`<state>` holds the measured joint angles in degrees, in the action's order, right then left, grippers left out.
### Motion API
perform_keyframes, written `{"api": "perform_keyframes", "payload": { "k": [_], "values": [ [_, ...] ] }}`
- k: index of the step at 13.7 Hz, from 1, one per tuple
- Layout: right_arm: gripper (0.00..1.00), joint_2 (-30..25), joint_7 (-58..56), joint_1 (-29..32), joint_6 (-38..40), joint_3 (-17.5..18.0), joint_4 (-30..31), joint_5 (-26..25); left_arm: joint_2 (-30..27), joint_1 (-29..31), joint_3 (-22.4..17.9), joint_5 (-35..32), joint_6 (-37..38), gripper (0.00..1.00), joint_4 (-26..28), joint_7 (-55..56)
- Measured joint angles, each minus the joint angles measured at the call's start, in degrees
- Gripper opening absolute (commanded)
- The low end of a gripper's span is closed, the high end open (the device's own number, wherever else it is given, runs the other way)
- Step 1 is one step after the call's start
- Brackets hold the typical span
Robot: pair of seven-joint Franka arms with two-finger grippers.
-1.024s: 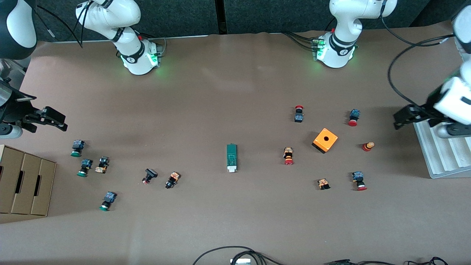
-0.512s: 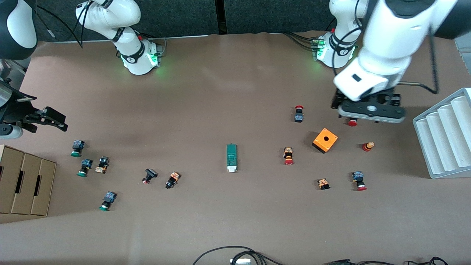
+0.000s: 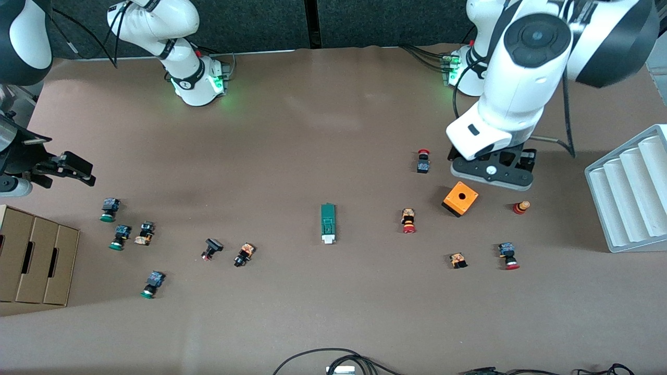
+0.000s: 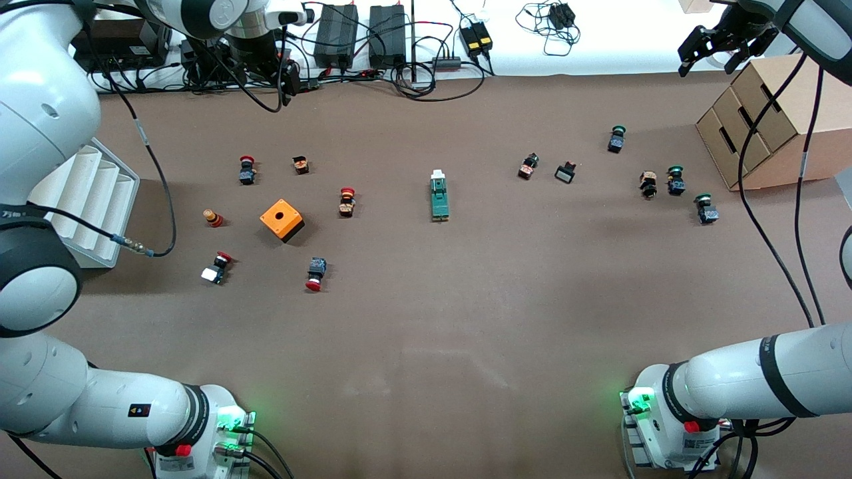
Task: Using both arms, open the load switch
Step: 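Move the right gripper toward the green switch while the left gripper approaches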
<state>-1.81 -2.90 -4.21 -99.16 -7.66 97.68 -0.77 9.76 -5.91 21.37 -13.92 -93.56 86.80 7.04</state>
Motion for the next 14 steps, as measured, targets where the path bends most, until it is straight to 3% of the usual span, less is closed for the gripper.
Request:
{"api": "perform_keyframes", "payload": {
  "k": [5,9,14],
  "values": [
    [1.00,0.69,2.77,0.01,-0.41,-0.32,0.00,0.00,1.02,-3.88,0.24,0.01,-6.64,1.00,-0.02,0.65],
    [0.99,2.76,7.67,-0.67,-0.77,0.35,0.04,0.21,1.21,-7.19,0.30,-2.28,-11.89,1.00,-0.01,8.52],
    [0.99,9.45,22.05,-2.36,-0.98,0.55,-5.15,12.06,1.25,-9.47,0.37,-4.32,-18.05,1.00,-0.02,17.66]
  ]
}}
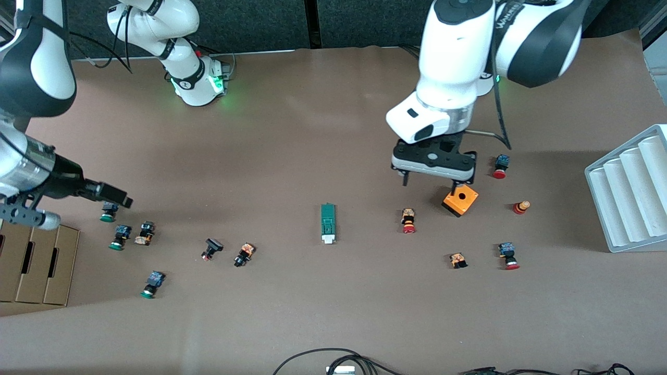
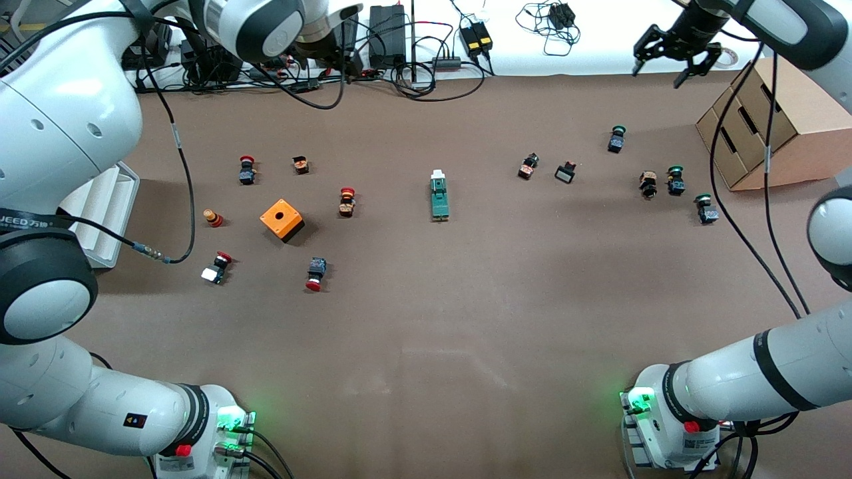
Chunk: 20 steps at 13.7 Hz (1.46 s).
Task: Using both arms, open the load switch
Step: 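Move the right gripper toward the green switch while the left gripper approaches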
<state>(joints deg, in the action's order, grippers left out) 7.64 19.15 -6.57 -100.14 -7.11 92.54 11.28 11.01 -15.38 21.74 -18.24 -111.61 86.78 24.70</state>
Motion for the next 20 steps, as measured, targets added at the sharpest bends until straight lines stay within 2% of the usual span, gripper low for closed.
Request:
{"api": "perform_keyframes", "payload": {
  "k": [3,6,9,11,16,20],
  "values": [
    [0.99,6.34,13.97,-2.47,0.13,0.16,-6.05,4.65,0.09,-4.61,0.13,-0.78,-2.94,1.00,0.87,11.39],
    [0.99,12.49,31.44,-8.40,-0.83,0.37,-12.12,4.91,0.39,-8.85,0.24,-7.13,-4.99,1.00,2.89,23.19],
    [0.99,17.30,43.98,-13.03,-4.15,0.46,-15.98,4.91,0.95,-11.24,0.29,-12.60,-10.06,1.00,7.21,32.53],
    [0.99,19.43,50.63,-14.94,-7.08,0.49,-16.77,6.10,1.62,-12.85,0.34,-18.25,-12.76,1.00,10.31,40.28],
    [0.99,24.20,61.85,-17.41,-14.88,0.54,-18.56,13.87,5.45,-19.98,0.53,-33.63,-13.19,1.00,14.19,61.65],
    [0.99,28.07,68.91,-20.46,-18.50,0.60,-19.52,14.89,10.34,-24.02,0.54,-48.30,-13.19,1.00,16.57,79.16]
  ]
}}
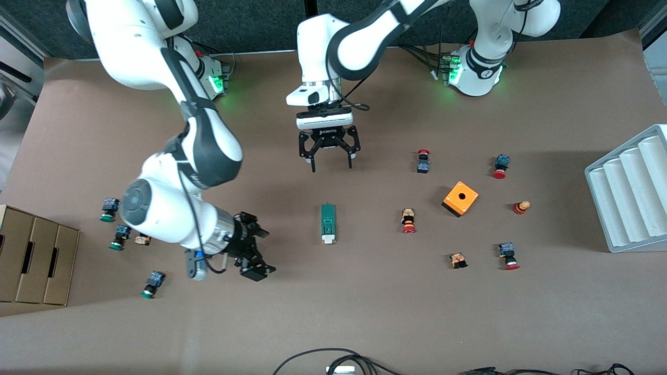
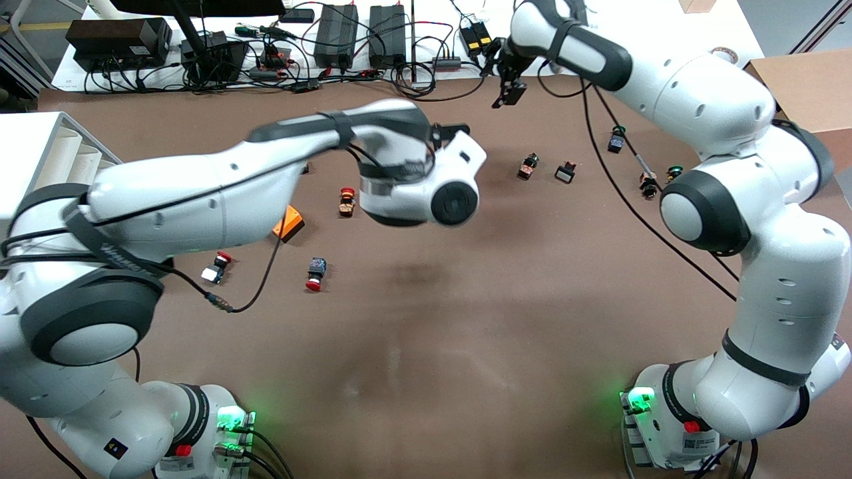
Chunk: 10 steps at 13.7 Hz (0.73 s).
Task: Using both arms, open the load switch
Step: 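Move the right gripper toward the green switch while the left gripper approaches, then lower the right gripper onto the switch body while the left gripper descends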
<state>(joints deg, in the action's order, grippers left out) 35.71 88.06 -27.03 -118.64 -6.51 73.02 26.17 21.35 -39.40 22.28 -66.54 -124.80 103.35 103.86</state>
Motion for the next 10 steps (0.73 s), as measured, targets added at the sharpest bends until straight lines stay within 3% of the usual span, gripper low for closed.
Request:
{"api": "perform_keyframes", "payload": {
  "k": [10],
  "values": [
    [0.98,3.74,11.40,-1.56,-0.39,-0.23,-2.77,0.00,16.36,-3.76,-0.17,-32.34,8.70,1.00,0.36,29.31]
  ]
}}
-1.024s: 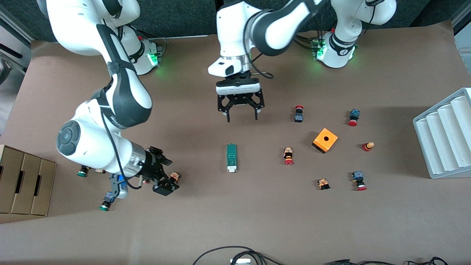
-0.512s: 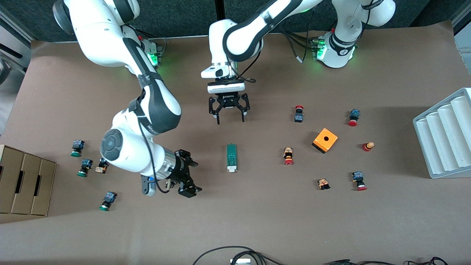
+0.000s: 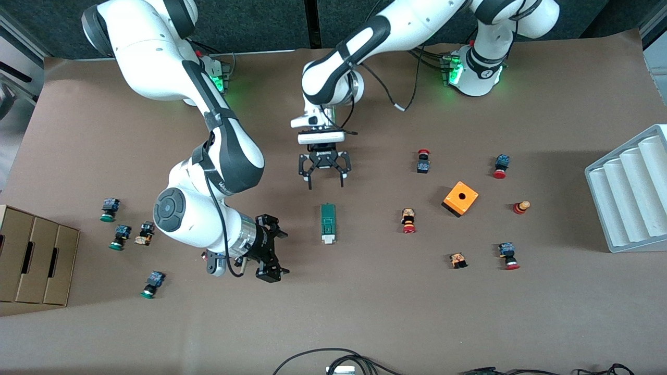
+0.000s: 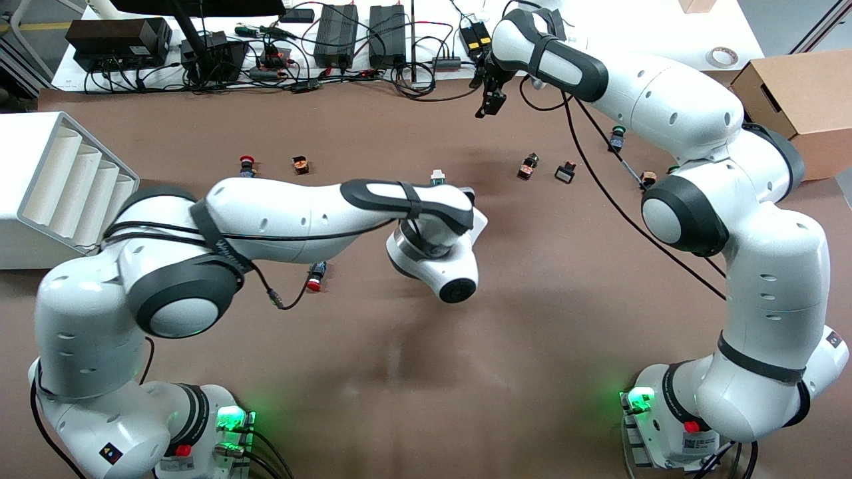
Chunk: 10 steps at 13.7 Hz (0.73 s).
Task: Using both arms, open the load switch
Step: 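Lower the right gripper onto the switch body while the left gripper descends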
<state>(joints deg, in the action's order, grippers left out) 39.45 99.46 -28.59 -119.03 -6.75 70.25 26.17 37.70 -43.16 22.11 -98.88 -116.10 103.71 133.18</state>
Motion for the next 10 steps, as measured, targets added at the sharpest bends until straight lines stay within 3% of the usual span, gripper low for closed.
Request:
{"api": "perform_keyframes", "payload": {
  "k": [3,10],
  "values": [
    [0.97,1.60,4.04,-1.70,1.50,-0.56,-0.66,0.00,4.93,-0.02,-0.09,-6.64,3.33,1.00,-0.66,5.24],
    [0.94,9.54,10.91,-4.76,1.89,-1.37,-4.52,1.95,13.24,-2.19,-0.07,-13.26,8.27,1.00,-6.20,9.05]
  ]
}}
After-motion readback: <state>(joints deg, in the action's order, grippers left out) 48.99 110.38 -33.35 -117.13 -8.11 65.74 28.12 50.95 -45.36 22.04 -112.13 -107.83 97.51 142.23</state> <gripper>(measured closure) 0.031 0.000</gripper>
